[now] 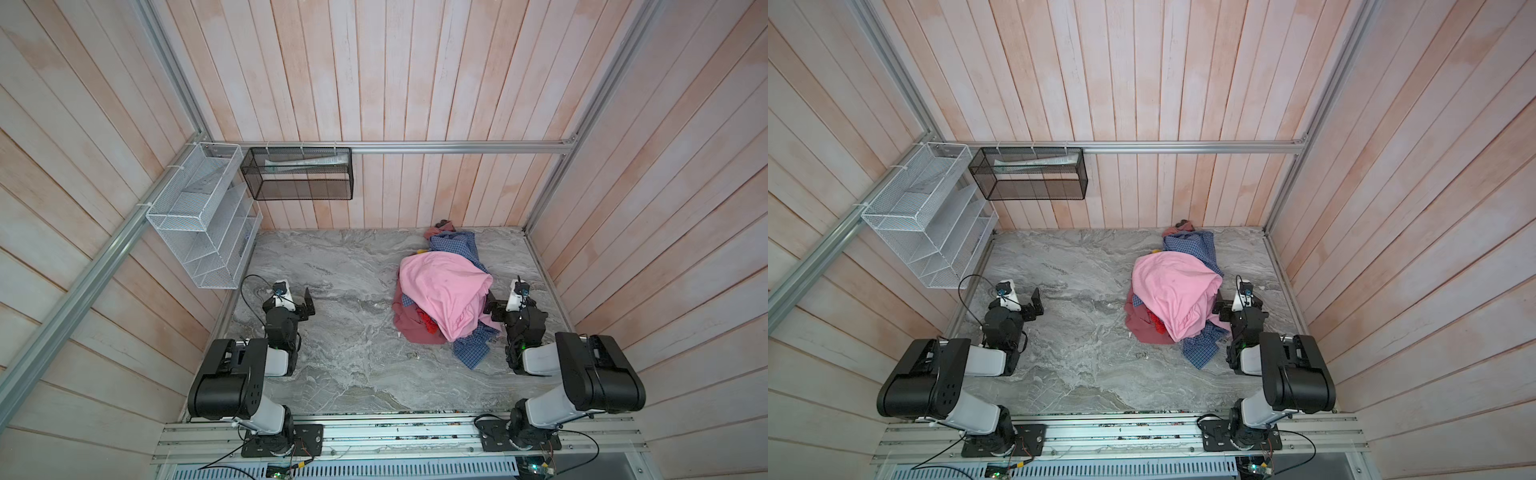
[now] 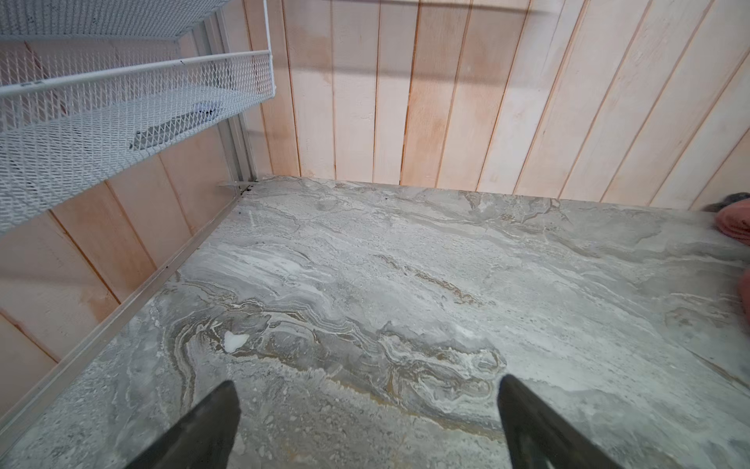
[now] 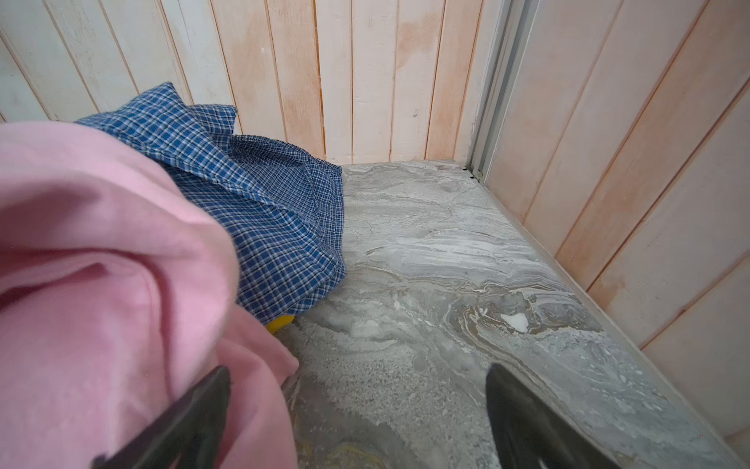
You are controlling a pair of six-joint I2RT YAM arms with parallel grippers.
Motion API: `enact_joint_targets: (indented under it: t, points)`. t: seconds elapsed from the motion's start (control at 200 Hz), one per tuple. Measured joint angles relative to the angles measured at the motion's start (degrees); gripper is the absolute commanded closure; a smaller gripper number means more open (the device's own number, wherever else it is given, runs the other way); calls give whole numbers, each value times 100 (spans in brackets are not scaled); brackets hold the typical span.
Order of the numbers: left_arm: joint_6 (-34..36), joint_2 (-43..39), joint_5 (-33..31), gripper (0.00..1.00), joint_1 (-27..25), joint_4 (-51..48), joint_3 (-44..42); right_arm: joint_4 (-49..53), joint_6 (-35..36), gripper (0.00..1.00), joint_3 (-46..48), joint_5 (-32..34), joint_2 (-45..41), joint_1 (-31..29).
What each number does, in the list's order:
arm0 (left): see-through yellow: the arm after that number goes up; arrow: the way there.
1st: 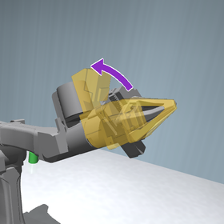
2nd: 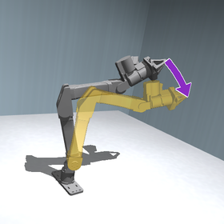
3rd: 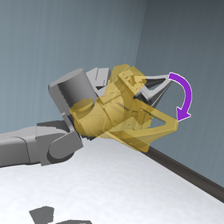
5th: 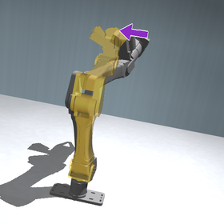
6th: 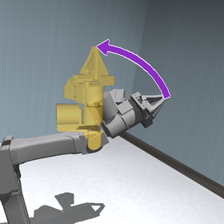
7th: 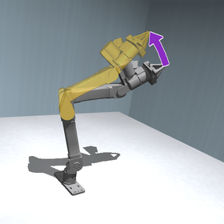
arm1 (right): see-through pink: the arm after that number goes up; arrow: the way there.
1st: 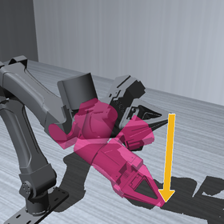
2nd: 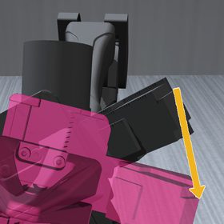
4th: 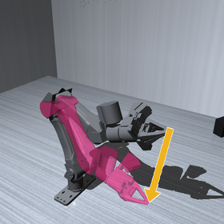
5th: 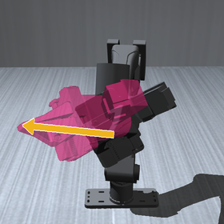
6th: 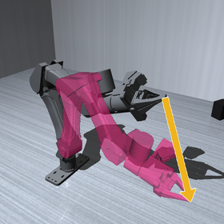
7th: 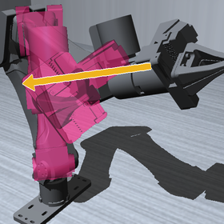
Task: Pick out a specific cloth from the pile
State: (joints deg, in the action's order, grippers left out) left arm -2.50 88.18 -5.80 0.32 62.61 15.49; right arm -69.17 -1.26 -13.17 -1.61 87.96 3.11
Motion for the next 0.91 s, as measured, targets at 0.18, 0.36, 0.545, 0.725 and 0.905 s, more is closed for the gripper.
enact_joint_targets:
  t: [0.18,0.36,0.545,0.725,0.905]
  points:
    - [107,0,256,0,-2,0,0,0,0,2,0,0,0,0]
    - [144,0,310,0,0,0,0,0,0,2,0,0,0,4]
    - [146,0,354,0,-2,0,0,0,0,2,0,0,0,4]
    - [146,0,389,0,-2,0,0,0,0,2,0,0,0,4]
    - [146,0,391,0,-2,0,0,4,0,2,0,0,0,4]
